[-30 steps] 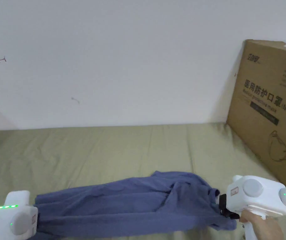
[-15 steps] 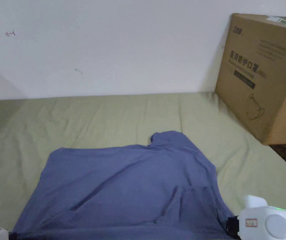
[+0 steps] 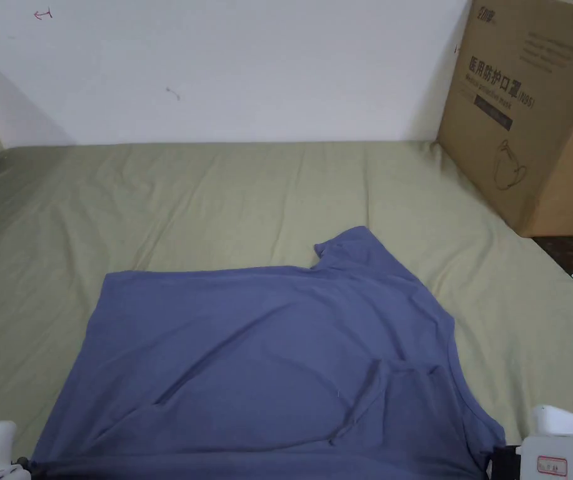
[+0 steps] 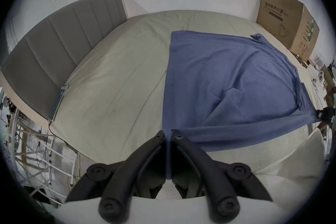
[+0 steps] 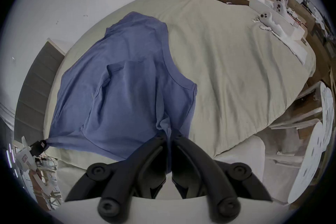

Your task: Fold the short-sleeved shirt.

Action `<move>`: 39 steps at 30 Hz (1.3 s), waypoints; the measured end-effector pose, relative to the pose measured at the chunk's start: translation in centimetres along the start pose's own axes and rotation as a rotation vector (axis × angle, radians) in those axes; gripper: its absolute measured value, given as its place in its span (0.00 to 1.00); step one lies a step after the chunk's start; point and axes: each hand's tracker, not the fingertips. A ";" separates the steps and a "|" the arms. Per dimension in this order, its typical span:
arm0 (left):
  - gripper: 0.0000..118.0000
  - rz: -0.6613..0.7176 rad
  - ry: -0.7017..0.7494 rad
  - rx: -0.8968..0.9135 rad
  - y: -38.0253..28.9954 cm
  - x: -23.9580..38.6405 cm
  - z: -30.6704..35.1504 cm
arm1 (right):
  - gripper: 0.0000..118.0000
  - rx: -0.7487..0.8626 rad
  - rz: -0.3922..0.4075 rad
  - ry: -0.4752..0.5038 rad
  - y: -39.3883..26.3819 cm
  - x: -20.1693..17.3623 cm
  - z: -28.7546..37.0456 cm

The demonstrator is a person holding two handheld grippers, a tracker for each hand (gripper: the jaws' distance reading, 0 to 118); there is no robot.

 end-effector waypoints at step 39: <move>0.02 0.097 -0.114 -0.071 28.1 2.6 -22.4 | 0.00 0.100 0.273 0.059 16.9 -13.6 -9.5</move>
